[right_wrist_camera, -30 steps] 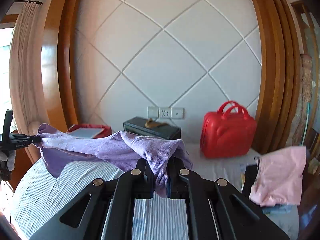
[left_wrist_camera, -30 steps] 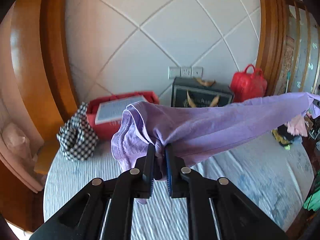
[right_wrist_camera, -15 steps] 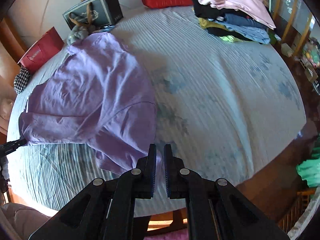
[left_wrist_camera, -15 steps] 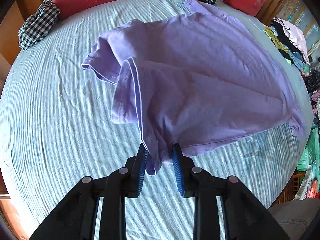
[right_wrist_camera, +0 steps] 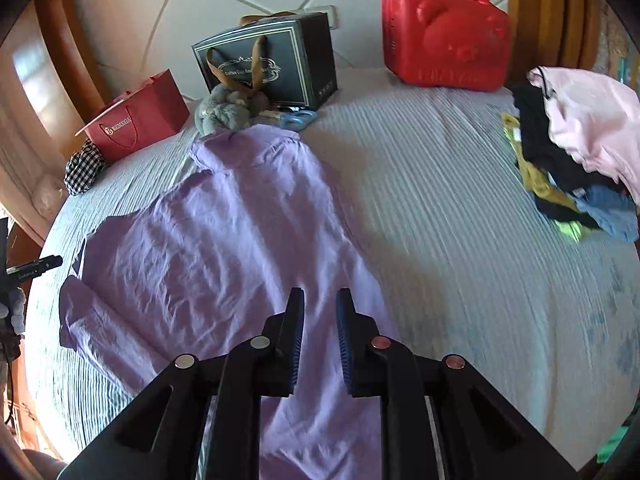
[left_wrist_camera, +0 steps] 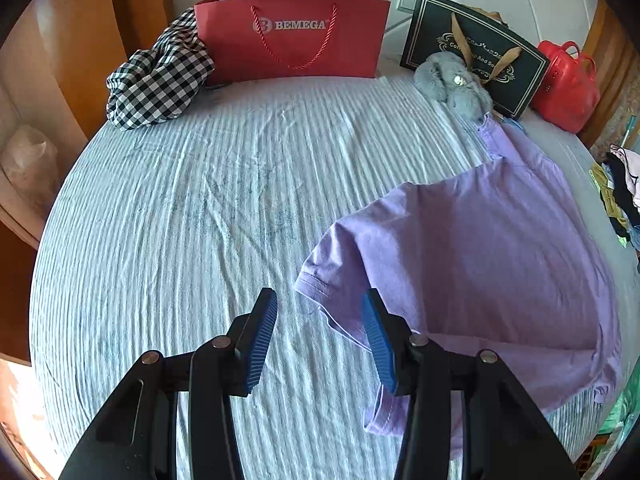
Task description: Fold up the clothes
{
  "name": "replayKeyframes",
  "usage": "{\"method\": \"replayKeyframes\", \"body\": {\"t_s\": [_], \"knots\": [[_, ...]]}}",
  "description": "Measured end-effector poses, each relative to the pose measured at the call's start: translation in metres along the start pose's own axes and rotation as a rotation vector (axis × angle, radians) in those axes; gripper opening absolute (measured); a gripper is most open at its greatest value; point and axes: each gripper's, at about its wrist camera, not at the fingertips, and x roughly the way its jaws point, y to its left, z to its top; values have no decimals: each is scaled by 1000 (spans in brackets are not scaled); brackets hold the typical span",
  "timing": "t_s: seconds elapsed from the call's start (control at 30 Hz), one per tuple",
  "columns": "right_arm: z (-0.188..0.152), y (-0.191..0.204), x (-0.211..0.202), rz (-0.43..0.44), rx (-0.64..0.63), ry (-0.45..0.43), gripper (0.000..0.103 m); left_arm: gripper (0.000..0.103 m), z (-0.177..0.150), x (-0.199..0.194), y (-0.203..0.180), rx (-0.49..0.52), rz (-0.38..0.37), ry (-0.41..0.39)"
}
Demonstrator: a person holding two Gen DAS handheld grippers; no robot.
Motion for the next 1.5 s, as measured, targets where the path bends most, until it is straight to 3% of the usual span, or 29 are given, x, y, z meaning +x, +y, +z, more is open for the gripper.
{"method": "replayKeyframes", "body": {"t_s": [0.03,0.1,0.17,0.27,0.4,0.47,0.53,0.6,0.63,0.7,0.77,0.87,0.97,1.0,1.03,1.07,1.1,1.17,1.23,1.3,1.43,1.5], "knots": [[15,6,10,5,-22,-6,26,45,3,7,0,-5,6,6],[45,21,29,15,-60,-20,46,45,6,22,0,-3,17,19],[73,33,49,34,-91,-30,53,45,10,35,-1,3,30,31],[112,44,85,57,-127,-22,73,45,11,50,-5,16,41,51],[151,55,140,51,-195,14,76,45,11,61,-10,36,59,44],[164,58,170,34,-217,41,76,34,13,62,-13,48,48,38],[174,59,200,6,-229,72,76,14,15,63,-21,71,48,43],[177,59,226,-20,-225,117,76,7,17,64,-27,95,70,46],[177,59,238,-26,-220,146,75,5,19,65,-28,92,78,53],[170,69,242,-6,-280,178,32,3,27,63,-23,64,102,42],[166,85,235,-24,-378,166,3,3,42,58,-15,43,140,4],[186,85,206,-63,-366,17,3,3,77,53,-5,44,181,-54],[213,62,183,-120,-229,-138,4,7,117,59,-6,55,255,-109],[219,55,183,-151,-199,-144,6,9,131,65,-3,47,302,-115],[223,50,184,-173,-178,-135,9,10,139,66,6,18,303,-117],[222,46,181,-176,-165,-119,19,11,146,66,14,-12,301,-118],[222,42,178,-177,-151,-102,37,16,150,63,21,-42,266,-108],[209,38,160,-155,-137,-111,51,20,144,47,23,-60,200,-111],[188,30,134,-123,-105,-111,51,42,131,31,19,-41,155,-111],[161,21,109,-79,-51,-88,54,45,107,20,13,-15,123,-82],[89,-8,68,-73,15,-28,60,45,44,9,5,35,79,-8],[52,-17,52,-86,45,4,74,45,15,4,4,40,47,17]]}}
